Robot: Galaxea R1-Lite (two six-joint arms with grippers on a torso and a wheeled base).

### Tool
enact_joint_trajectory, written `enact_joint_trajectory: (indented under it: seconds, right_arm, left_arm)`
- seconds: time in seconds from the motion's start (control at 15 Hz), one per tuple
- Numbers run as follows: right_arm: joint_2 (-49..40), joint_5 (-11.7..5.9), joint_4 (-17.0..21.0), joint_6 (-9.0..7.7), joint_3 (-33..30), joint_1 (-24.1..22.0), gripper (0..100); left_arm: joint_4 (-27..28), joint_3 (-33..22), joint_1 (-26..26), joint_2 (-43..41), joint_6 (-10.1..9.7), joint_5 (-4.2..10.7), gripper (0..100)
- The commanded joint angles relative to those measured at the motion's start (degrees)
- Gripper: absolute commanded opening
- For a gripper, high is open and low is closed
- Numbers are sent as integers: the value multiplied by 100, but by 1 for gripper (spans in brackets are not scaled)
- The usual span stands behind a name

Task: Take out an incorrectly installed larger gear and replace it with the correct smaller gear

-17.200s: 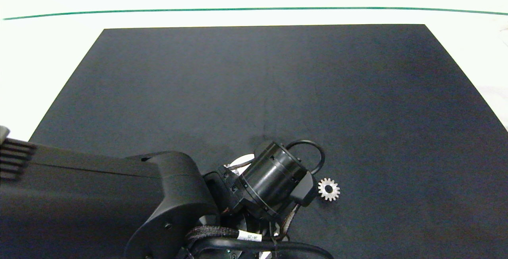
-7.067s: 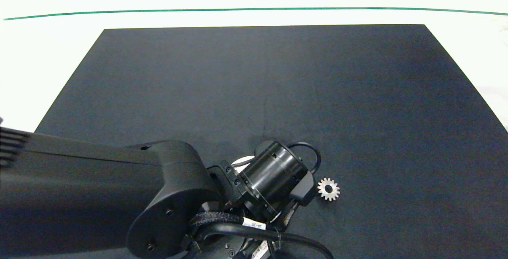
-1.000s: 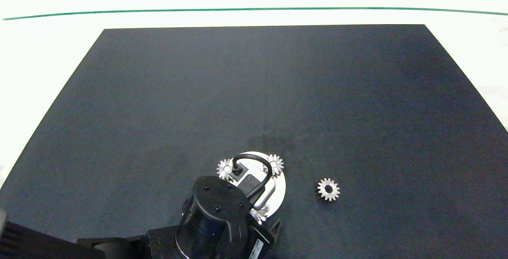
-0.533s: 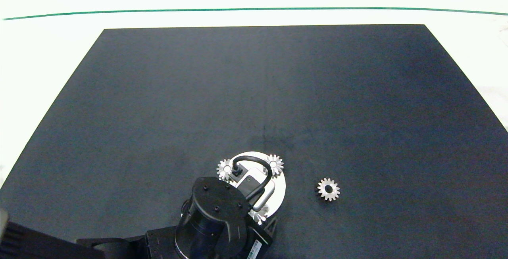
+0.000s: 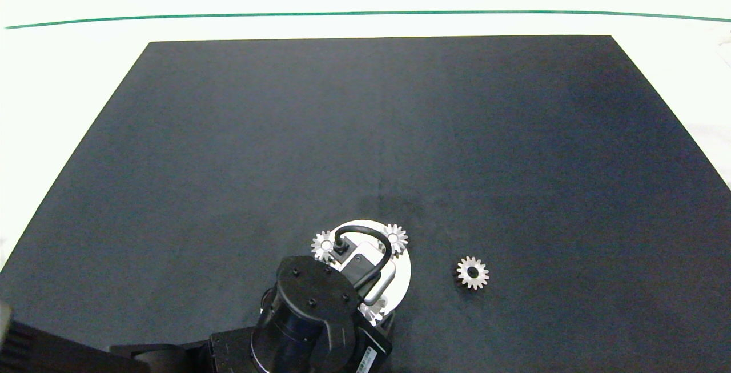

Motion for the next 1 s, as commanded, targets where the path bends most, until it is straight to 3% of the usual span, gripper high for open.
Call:
enact_joint_trajectory:
  seconds: [0.07,0.67,0.8,1.0]
  right_arm:
    - [1,1,12,3,0,3,100]
    - [10,1,12,3,0,3,100]
    - [1,1,12,3,0,3,100]
    - [-7,1,12,3,0,3,100]
  left_arm:
    - [-20,2,1,11,-3,12,42]
    - [-161,-51,-16,-33,-38,12,24]
    - [-425,-113,-34,-6,-179,12,20]
    - [-469,-113,-69,-24,-188,12,16]
